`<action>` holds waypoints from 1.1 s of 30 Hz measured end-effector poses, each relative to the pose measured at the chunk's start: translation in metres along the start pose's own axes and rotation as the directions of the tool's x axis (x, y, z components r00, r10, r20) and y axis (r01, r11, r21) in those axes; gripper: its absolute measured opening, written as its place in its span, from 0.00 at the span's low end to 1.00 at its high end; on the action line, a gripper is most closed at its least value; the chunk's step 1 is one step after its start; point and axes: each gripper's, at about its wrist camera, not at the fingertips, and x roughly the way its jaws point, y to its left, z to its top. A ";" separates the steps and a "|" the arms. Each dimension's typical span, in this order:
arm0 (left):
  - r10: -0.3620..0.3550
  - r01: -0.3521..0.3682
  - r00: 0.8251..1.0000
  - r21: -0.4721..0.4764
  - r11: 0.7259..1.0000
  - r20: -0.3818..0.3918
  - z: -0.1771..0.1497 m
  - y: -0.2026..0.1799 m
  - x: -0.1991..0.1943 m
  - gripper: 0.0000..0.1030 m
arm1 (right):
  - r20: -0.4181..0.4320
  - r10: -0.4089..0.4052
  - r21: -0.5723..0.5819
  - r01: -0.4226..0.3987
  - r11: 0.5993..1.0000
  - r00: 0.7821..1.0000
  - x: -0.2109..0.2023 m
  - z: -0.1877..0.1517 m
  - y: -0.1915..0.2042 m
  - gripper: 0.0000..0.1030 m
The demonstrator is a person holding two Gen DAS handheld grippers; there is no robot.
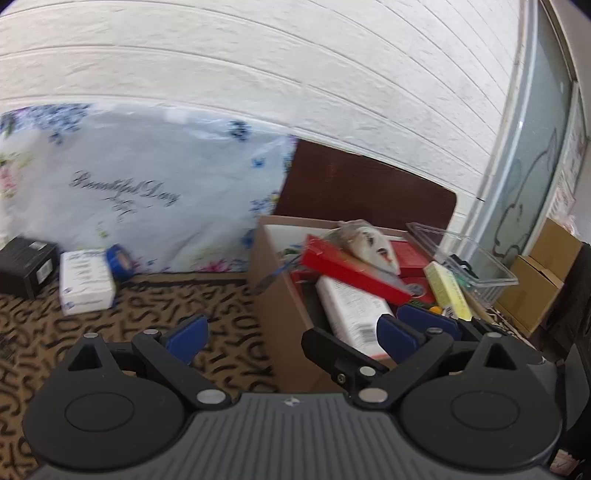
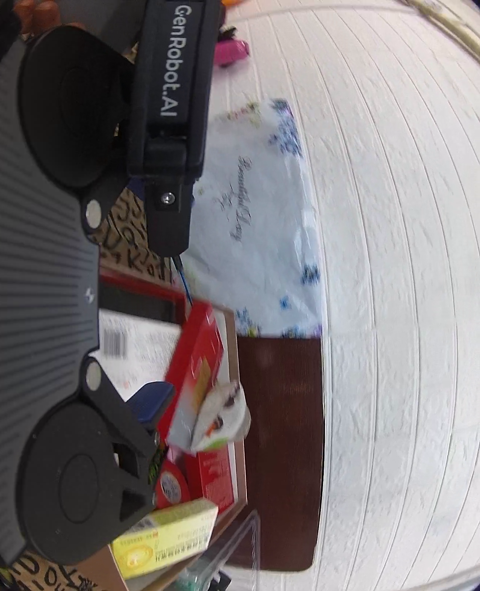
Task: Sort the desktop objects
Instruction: 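Move the left tool back to the white HP box, then close the left tool on the white HP box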
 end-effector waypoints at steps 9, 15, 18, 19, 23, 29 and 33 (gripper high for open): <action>0.163 -0.164 0.986 -0.138 0.977 -0.022 -0.030 0.086 -0.031 0.98 | -0.100 0.197 -0.070 -0.204 0.976 0.975 0.025 -0.029 0.073 0.96; 0.237 -0.237 0.971 -0.205 0.950 -0.025 -0.024 0.137 -0.019 0.98 | -0.147 0.220 -0.121 -0.239 0.964 0.964 0.068 -0.036 0.103 0.95; 0.251 -0.253 0.967 -0.213 0.944 -0.034 -0.020 0.156 -0.002 0.97 | -0.169 0.210 -0.136 -0.234 0.963 0.963 0.096 -0.038 0.110 0.95; 0.255 -0.257 0.966 -0.211 0.943 -0.037 -0.018 0.161 0.005 0.97 | -0.174 0.205 -0.146 -0.231 0.962 0.963 0.105 -0.038 0.112 0.95; 0.243 -0.246 0.969 -0.190 0.950 -0.041 -0.010 0.180 0.032 0.95 | -0.180 0.185 -0.182 -0.218 0.959 0.966 0.144 -0.039 0.118 0.94; 0.209 -0.214 0.977 -0.203 0.956 -0.043 0.002 0.211 0.065 0.84 | -0.175 0.183 -0.186 -0.215 0.959 0.967 0.195 -0.039 0.126 0.94; 0.192 -0.201 0.979 -0.219 0.955 -0.062 0.007 0.229 0.085 0.76 | -0.179 0.180 -0.211 -0.216 0.953 0.967 0.225 -0.041 0.134 0.94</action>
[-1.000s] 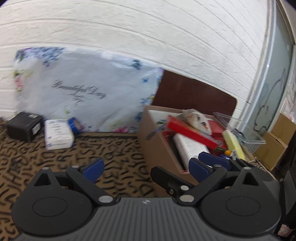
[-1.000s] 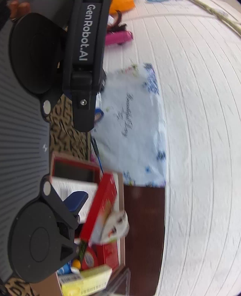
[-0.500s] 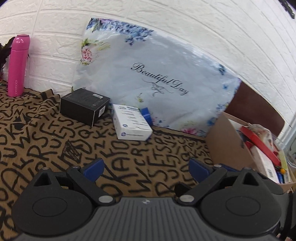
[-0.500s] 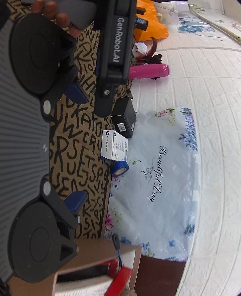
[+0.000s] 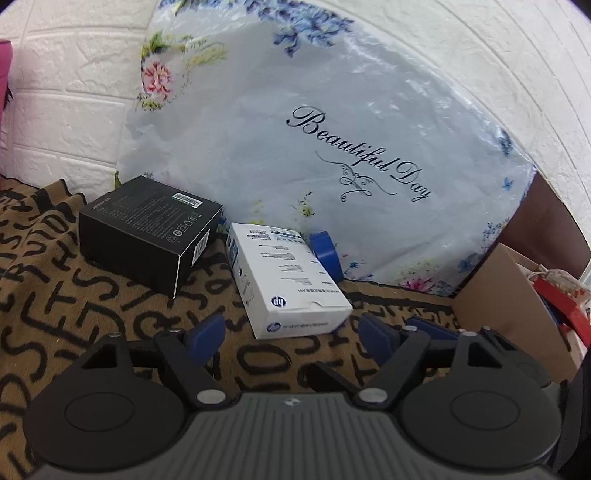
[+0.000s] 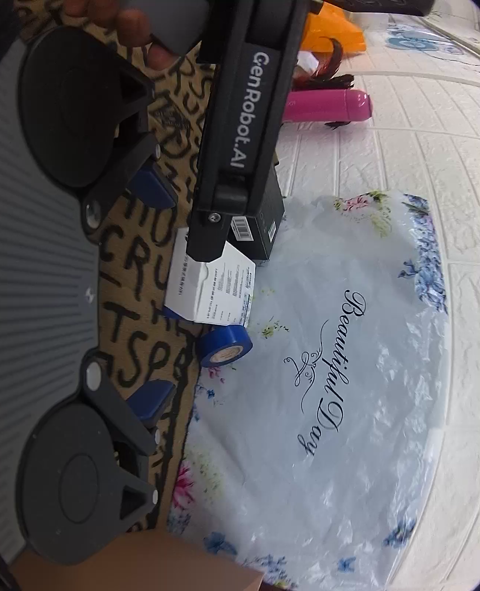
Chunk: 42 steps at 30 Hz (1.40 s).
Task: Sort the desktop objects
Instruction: 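Close the left tool on the white HP box, then lift the HP box with the left tool over the cardboard box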
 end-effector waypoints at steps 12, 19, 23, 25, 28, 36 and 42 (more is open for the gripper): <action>-0.029 0.028 0.998 -0.033 0.999 -0.051 0.012 0.016 0.041 0.61 | -0.084 0.120 0.071 -0.114 0.991 0.989 0.064 0.015 -0.014 0.76; -0.022 0.019 0.998 -0.052 0.998 -0.056 0.010 0.017 0.025 0.53 | -0.107 0.159 0.062 -0.153 0.986 0.981 0.063 0.014 -0.004 0.62; -0.022 0.020 0.997 -0.025 0.999 -0.081 -0.006 0.005 0.000 0.53 | -0.120 0.179 0.063 -0.172 0.983 0.977 0.040 0.006 0.001 0.60; -0.026 0.026 0.995 -0.004 1.000 -0.093 -0.018 -0.003 -0.017 0.53 | -0.130 0.185 0.045 -0.181 0.983 0.974 0.024 0.000 0.006 0.60; -0.047 0.047 0.993 -0.003 0.999 -0.106 -0.038 -0.015 -0.046 0.53 | -0.131 0.201 0.022 -0.200 0.979 0.971 -0.009 -0.012 0.012 0.60; -0.119 0.116 0.987 -0.033 0.993 -0.111 -0.096 -0.058 -0.109 0.53 | -0.139 0.229 0.100 -0.217 0.971 0.963 -0.118 -0.054 0.009 0.60; -0.179 0.181 0.966 -0.005 0.983 -0.184 -0.142 -0.095 -0.138 0.53 | -0.148 0.186 0.082 -0.175 0.981 0.971 -0.193 -0.093 0.008 0.60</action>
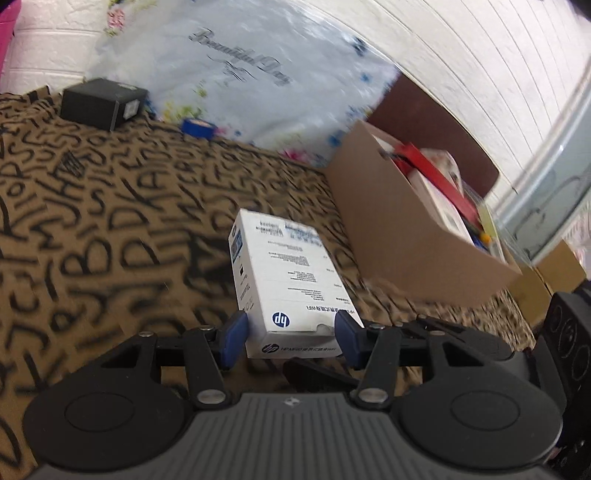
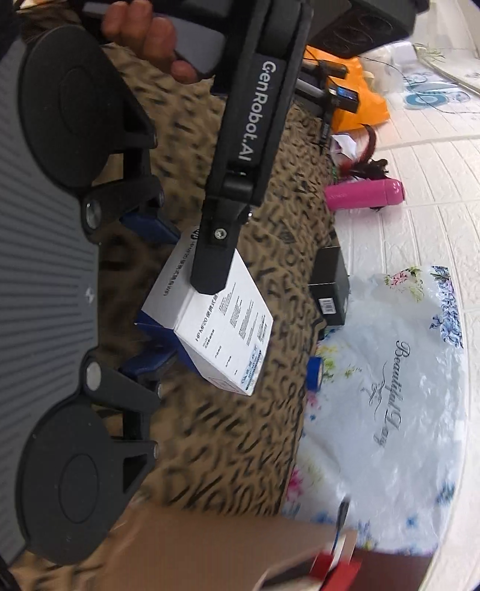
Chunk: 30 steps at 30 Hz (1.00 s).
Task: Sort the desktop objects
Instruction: 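Lift the HP box with the left tool over the cardboard box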
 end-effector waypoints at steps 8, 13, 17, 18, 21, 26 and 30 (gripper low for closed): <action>-0.035 0.040 0.996 0.055 0.998 -0.082 -0.038 -0.029 -0.004 0.56 | -0.032 -0.016 0.044 0.017 0.999 0.999 -0.059 -0.056 -0.004 0.60; 0.021 -0.017 0.996 0.054 0.998 -0.082 -0.029 -0.029 0.003 0.70 | -0.016 -0.076 -0.021 0.075 0.997 0.997 -0.060 -0.066 -0.004 0.73; 0.039 -0.033 0.995 0.064 0.997 -0.090 -0.021 -0.031 0.016 0.73 | 0.005 -0.057 -0.067 0.057 0.996 0.998 -0.053 -0.063 -0.005 0.76; 0.030 -0.023 0.994 0.064 0.998 -0.102 -0.020 -0.031 0.021 0.73 | 0.008 -0.056 -0.076 0.056 0.996 0.998 -0.050 -0.061 -0.005 0.76; -0.006 0.010 0.991 0.025 1.000 -0.137 -0.020 -0.032 0.029 0.70 | 0.010 -0.029 -0.061 0.029 0.998 1.000 -0.039 -0.058 -0.006 0.75; 0.016 -0.007 0.996 0.114 0.993 -0.084 -0.020 -0.057 0.009 0.66 | 0.031 -0.023 -0.020 0.024 1.000 0.999 -0.050 -0.055 -0.004 0.73; -0.047 0.048 0.999 0.151 0.987 -0.008 -0.002 -0.084 -0.011 0.66 | 0.118 -0.056 -0.058 0.063 0.996 0.991 -0.080 -0.045 0.001 0.73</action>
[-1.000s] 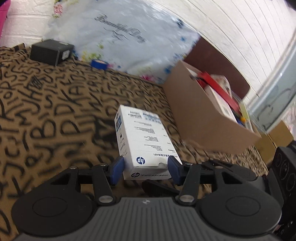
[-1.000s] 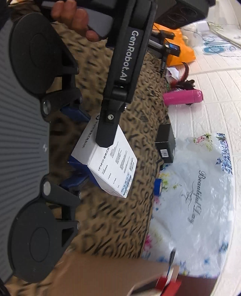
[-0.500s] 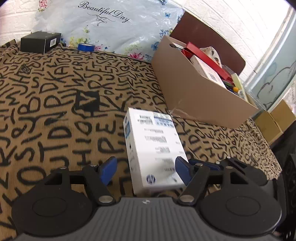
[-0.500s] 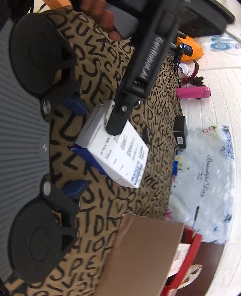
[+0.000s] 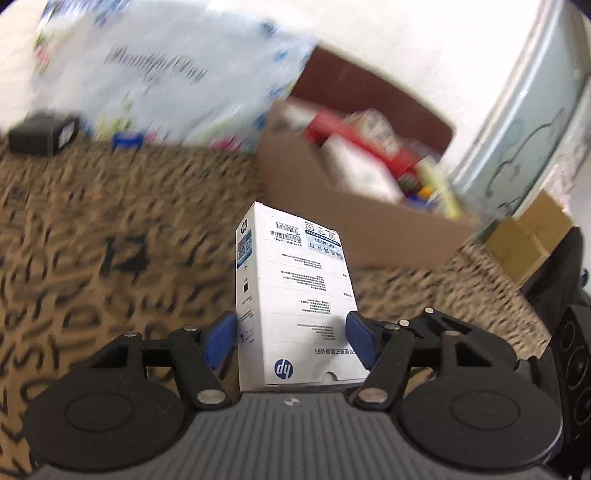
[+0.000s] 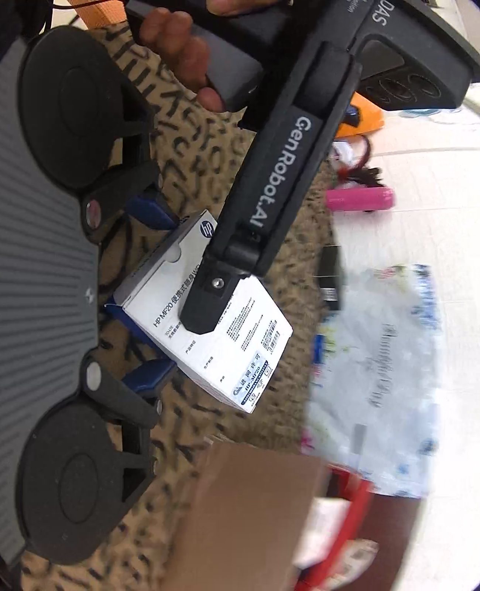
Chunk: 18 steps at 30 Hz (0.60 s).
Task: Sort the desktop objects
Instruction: 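Lift the HP box with the left tool over the cardboard box, then lower the HP box into the cardboard box and open the left tool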
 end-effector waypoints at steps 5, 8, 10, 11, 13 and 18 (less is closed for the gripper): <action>-0.099 0.094 0.992 0.069 0.993 0.077 0.042 -0.039 0.010 0.64 | 0.135 -0.094 -0.011 0.097 0.995 0.986 -0.034 0.023 -0.027 0.73; -0.156 0.144 0.982 0.116 0.983 0.103 0.065 -0.068 0.034 0.64 | 0.180 -0.168 0.019 0.167 0.986 0.969 -0.047 0.035 -0.056 0.73; -0.188 0.171 0.975 0.143 0.975 0.116 0.080 -0.087 0.051 0.64 | 0.191 -0.228 0.019 0.228 0.973 0.955 -0.053 0.042 -0.074 0.73; -0.204 0.183 0.971 0.161 0.970 0.125 0.087 -0.097 0.060 0.63 | 0.197 -0.256 0.011 0.259 0.966 0.946 -0.056 0.045 -0.083 0.73; -0.226 0.201 0.965 0.179 0.963 0.133 0.101 -0.113 0.078 0.63 | 0.207 -0.306 -0.008 0.314 0.949 0.929 -0.059 0.051 -0.103 0.73; -0.259 0.234 0.956 0.178 0.956 0.134 0.135 -0.138 0.124 0.63 | 0.180 -0.358 -0.002 0.364 0.931 0.916 -0.056 0.071 -0.158 0.73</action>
